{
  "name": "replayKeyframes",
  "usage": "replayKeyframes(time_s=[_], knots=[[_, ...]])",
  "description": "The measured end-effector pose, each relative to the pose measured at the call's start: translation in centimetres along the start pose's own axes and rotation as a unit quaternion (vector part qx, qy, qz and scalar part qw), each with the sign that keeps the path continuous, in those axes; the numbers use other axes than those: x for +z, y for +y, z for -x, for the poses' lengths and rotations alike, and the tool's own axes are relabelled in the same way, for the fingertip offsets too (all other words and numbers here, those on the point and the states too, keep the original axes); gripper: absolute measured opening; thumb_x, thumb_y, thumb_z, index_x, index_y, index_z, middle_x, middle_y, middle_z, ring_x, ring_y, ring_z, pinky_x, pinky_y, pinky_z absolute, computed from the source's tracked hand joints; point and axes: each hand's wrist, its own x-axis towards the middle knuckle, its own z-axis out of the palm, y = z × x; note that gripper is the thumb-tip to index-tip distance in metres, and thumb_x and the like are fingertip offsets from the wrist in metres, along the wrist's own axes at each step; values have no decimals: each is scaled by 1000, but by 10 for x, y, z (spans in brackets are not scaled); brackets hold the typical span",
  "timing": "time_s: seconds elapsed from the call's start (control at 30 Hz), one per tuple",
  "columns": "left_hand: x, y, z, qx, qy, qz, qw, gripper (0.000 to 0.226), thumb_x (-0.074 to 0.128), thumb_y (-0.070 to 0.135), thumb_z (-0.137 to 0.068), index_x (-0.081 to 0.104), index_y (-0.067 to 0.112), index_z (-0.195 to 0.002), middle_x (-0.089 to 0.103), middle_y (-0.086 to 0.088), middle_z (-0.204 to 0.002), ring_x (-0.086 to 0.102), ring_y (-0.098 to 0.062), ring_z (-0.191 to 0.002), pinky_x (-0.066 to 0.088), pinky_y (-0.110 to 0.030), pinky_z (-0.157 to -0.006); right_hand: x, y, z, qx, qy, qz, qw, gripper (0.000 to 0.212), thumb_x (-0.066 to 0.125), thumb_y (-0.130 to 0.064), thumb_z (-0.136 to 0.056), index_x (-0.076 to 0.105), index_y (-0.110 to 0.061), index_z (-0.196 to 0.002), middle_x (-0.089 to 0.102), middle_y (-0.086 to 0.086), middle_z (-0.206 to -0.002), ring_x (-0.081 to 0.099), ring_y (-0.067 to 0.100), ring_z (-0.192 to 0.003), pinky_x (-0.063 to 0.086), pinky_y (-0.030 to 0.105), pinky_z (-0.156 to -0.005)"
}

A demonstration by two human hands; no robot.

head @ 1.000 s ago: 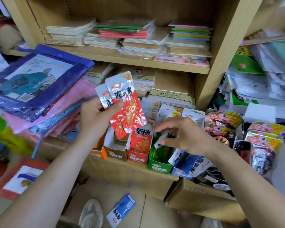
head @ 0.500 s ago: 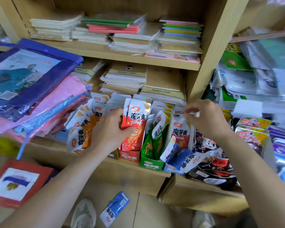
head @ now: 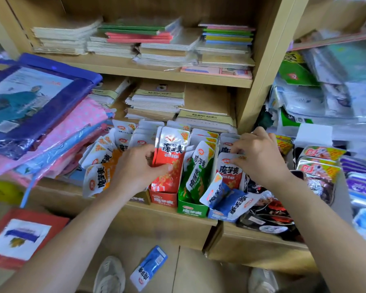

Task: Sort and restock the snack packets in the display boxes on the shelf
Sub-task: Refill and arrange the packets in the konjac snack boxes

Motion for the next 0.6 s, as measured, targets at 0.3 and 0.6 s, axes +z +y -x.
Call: replayKeyframes(time_s=[0.3, 0.6], knots=[[1, 20, 0, 74, 173, 43, 981, 47, 72, 32, -88, 60, 22, -132, 63, 7, -116, 58, -7, -92, 42, -16, -71, -30, 10, -2, 72, 90, -209, 971, 2, 72, -12, -93, 72, -14, -94, 68, -2, -86, 64, 18, -82, 49, 25, -72], [29, 50, -14, 194, 95, 110, 970, 18, 63, 30, -91, 75, 27, -104, 71, 16, -98, 63, -12, -99, 53, -43, -85, -57, 36, 11, 64, 62, -361, 928, 8, 66, -1, -95, 71, -7, -94, 72, 7, -85, 65, 31, -81, 49, 37, -69]])
